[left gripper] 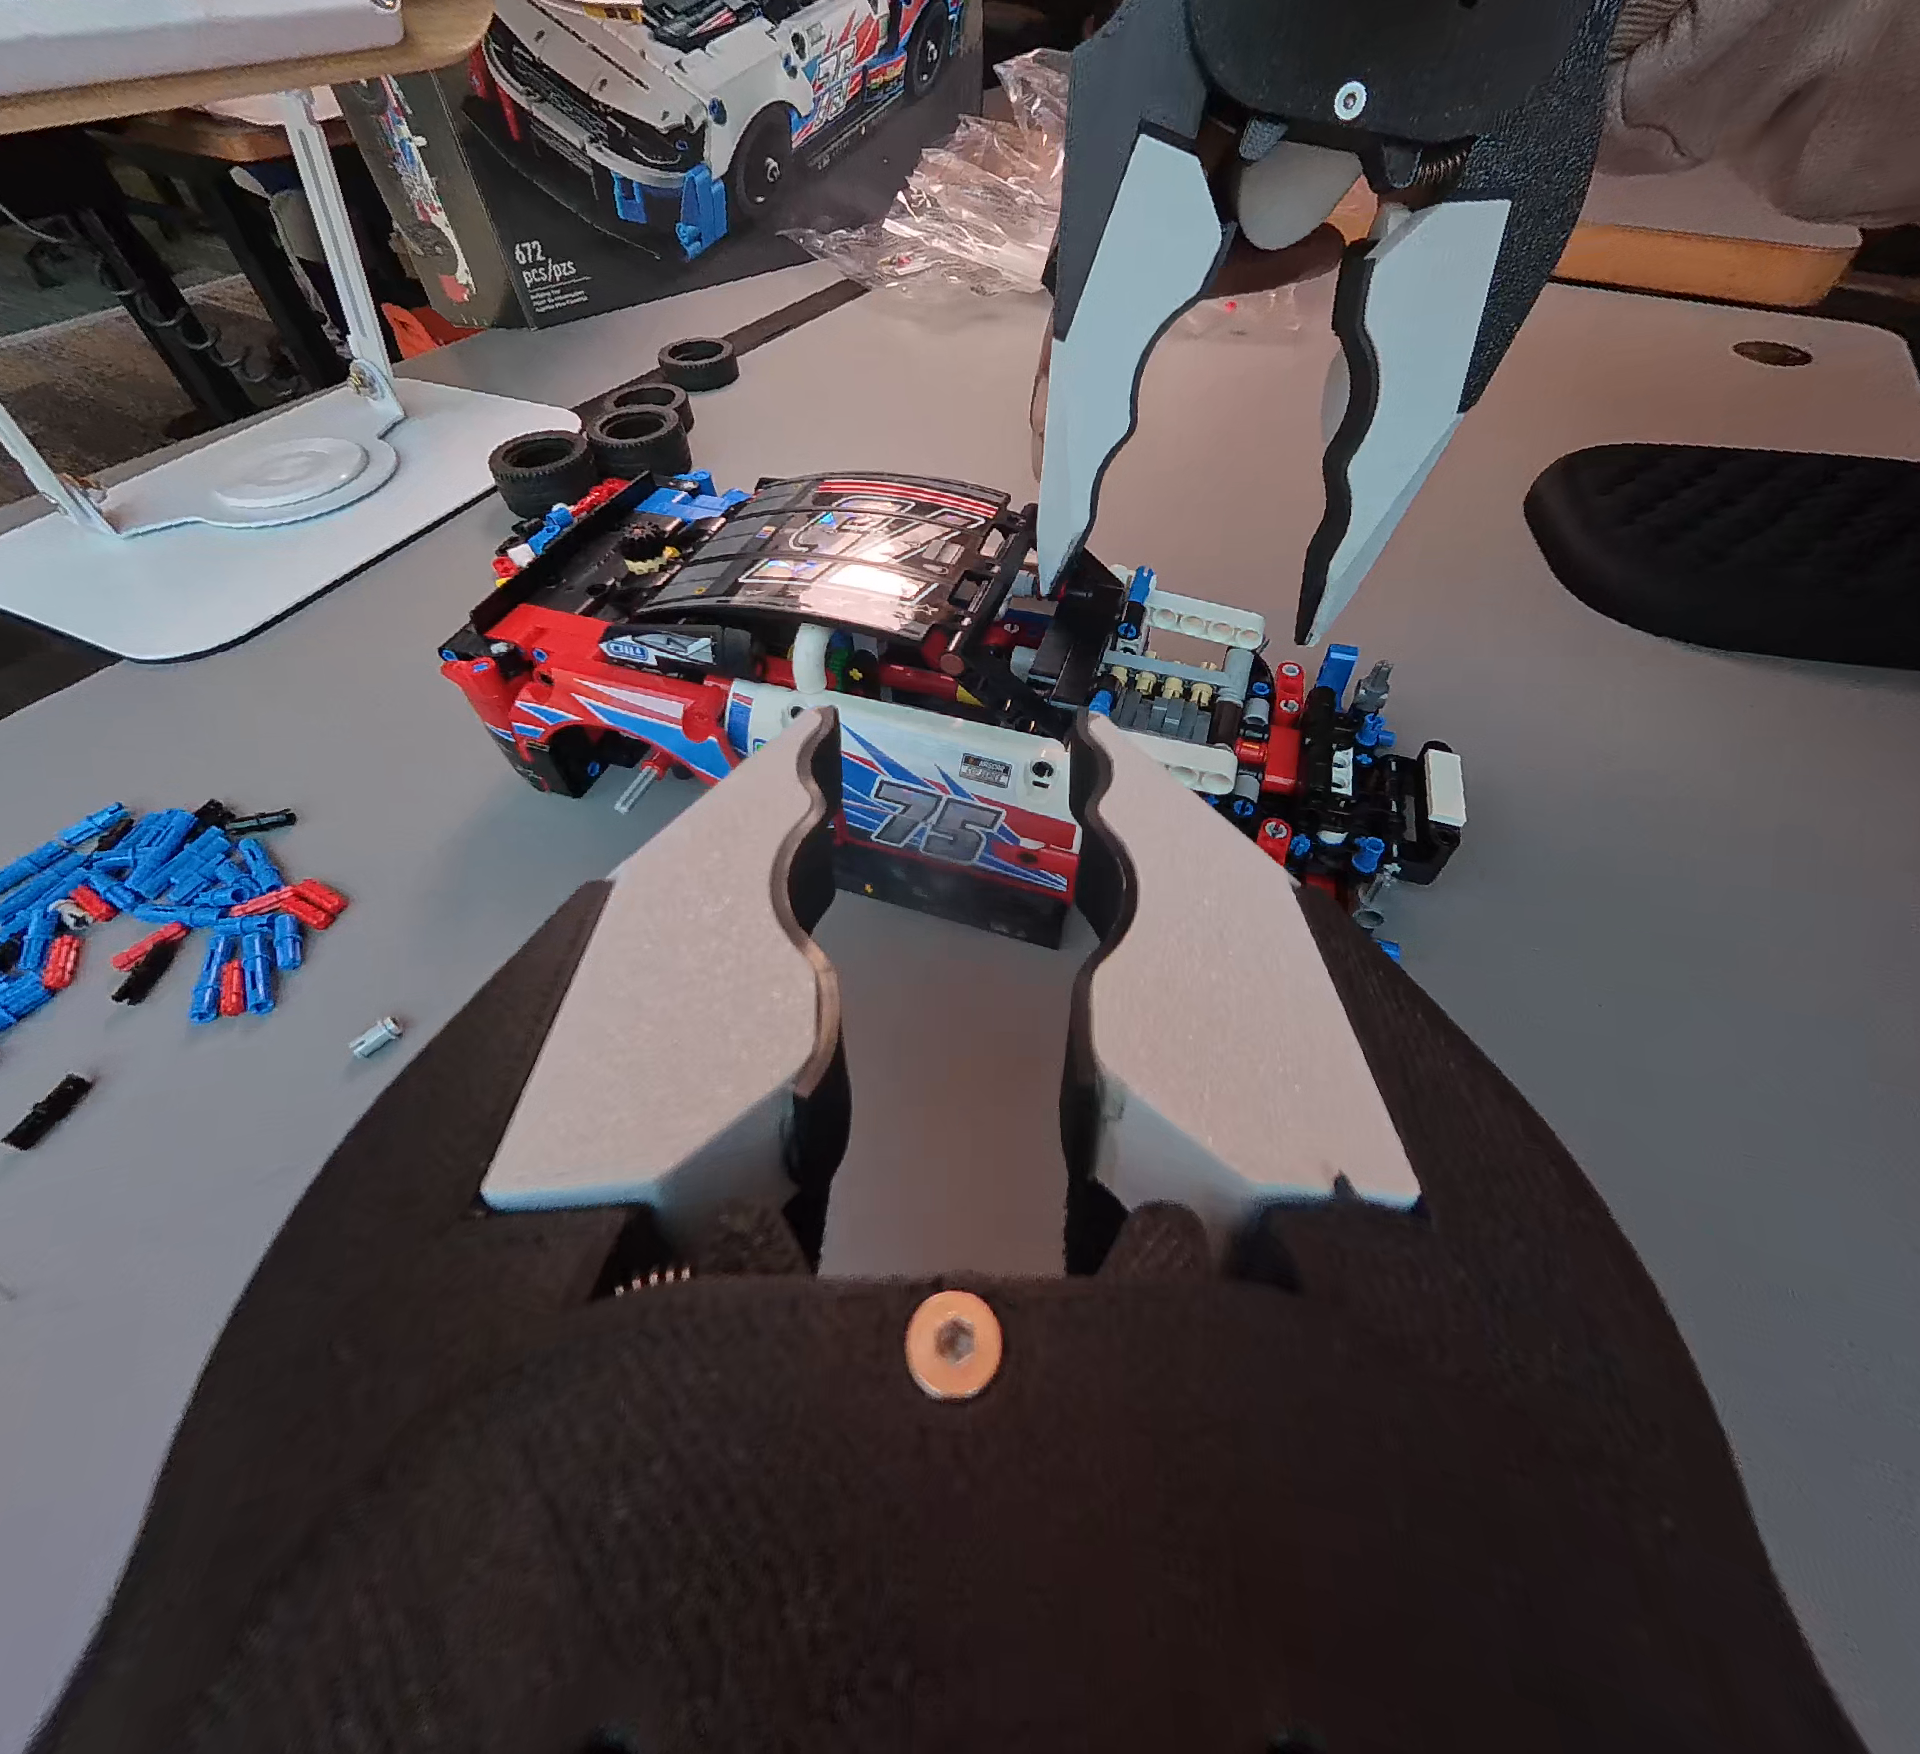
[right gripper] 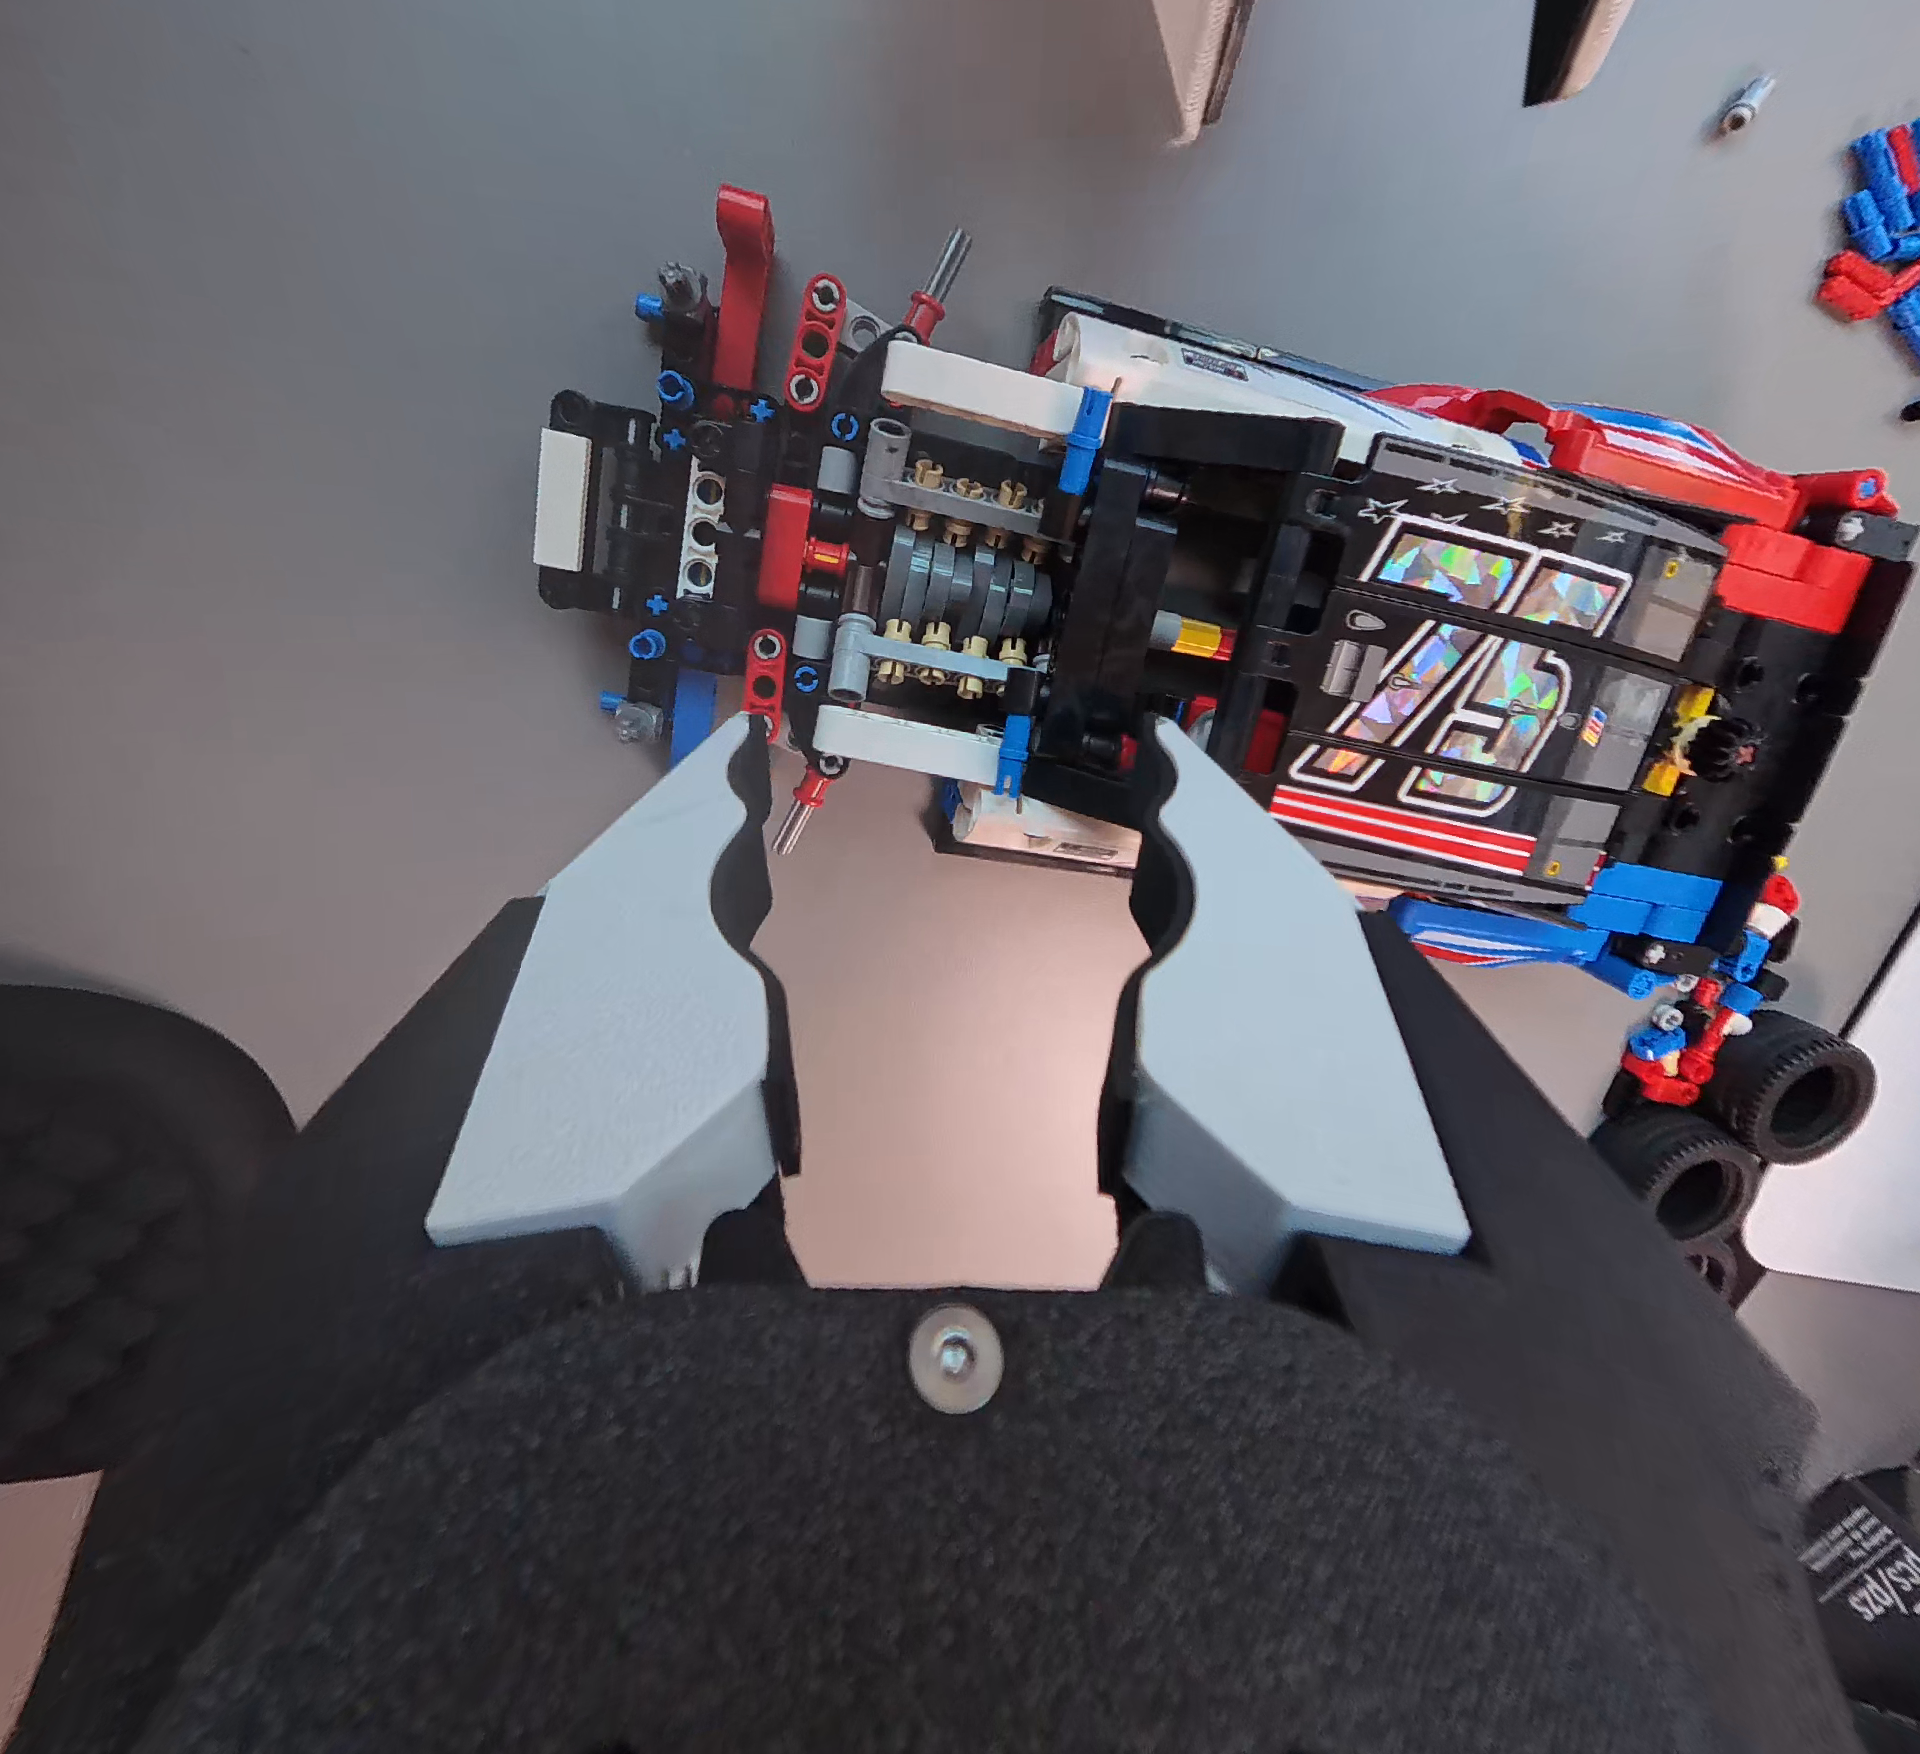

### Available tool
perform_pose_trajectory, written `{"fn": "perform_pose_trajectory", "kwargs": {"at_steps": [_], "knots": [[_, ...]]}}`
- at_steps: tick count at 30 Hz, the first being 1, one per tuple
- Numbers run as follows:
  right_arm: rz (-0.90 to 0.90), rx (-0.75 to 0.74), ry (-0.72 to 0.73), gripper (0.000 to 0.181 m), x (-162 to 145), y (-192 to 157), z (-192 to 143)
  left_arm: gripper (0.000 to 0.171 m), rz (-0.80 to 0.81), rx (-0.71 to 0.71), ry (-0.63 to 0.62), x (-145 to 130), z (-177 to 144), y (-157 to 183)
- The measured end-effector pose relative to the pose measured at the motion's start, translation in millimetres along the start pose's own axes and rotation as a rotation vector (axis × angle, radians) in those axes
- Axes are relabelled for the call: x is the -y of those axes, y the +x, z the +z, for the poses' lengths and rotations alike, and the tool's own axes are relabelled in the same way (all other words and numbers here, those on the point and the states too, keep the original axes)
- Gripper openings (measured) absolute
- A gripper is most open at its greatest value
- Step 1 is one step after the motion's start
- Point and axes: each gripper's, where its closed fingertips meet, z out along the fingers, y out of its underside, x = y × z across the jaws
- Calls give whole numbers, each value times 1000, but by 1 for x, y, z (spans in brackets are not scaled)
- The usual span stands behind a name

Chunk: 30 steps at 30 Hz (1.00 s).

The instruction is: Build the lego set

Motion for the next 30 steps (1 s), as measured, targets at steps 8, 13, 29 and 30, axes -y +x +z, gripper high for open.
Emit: {"fn": "perform_pose_trajectory", "kwargs": {"at_steps": [8, 13, 29, 30], "knots": [[-21, -34, -30, 62, -1, 2, 3, 42, 16, 5, -4, 0, -1, 1], [26, -75, 52, 51, 6, 8, -10, 42, 14, 8, -8, 0, -1, -1], [11, -222, 71, 58, -1, 11, -8, 41, 22, 1, -45, -9, 3, 2], [-4, -225, 54, 60, -2, 9, -5, 41, 22, 2, -46, -9, 3, 2]]}}
